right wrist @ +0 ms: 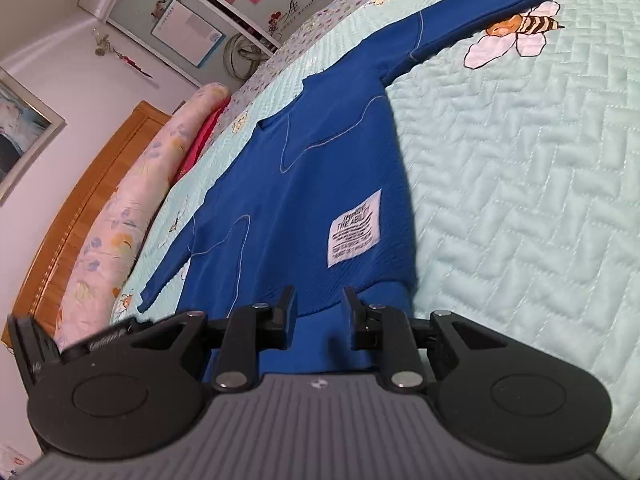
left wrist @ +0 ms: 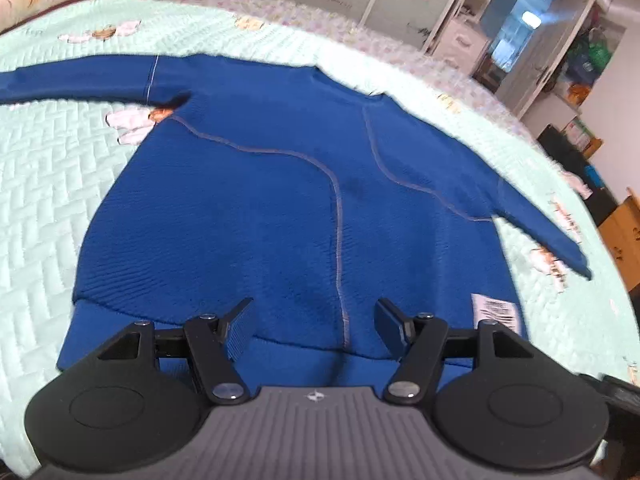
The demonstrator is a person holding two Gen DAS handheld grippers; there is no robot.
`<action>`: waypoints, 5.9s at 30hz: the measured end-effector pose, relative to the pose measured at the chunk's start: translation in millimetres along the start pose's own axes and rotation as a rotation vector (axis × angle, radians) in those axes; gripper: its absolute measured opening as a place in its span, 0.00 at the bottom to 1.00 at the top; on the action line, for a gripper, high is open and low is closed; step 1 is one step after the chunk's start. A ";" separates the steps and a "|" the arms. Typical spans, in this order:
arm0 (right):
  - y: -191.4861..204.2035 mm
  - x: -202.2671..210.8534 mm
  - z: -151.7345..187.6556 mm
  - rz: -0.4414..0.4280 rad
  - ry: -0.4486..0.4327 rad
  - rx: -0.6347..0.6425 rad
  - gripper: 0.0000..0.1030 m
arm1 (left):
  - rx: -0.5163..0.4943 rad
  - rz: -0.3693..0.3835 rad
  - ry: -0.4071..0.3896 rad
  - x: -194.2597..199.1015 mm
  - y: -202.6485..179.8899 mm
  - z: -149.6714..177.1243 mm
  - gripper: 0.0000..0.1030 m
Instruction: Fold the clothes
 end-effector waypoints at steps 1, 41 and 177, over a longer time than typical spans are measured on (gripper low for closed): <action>0.0 0.4 0.7 0.003 0.002 -0.001 0.24 | 0.004 -0.021 0.010 -6.4 8.3 1.2 0.55; 22.2 -42.9 -26.0 0.029 0.055 0.147 0.15 | -0.150 0.079 -0.069 -26.6 -48.8 -36.3 0.40; 102.6 -113.3 16.6 -0.126 0.267 0.166 0.20 | 0.008 -0.016 -0.024 20.9 77.0 -12.7 0.46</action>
Point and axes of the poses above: each gripper's, at about its wrist camera, not at the fingertips, and x roughly against the way its jaws point, y to its left, z to its underside, the point moved 1 cm from there along -x, roughly the way its jaws point, and after that the axes turned 1 degree about -z, right-handed, at the moved point
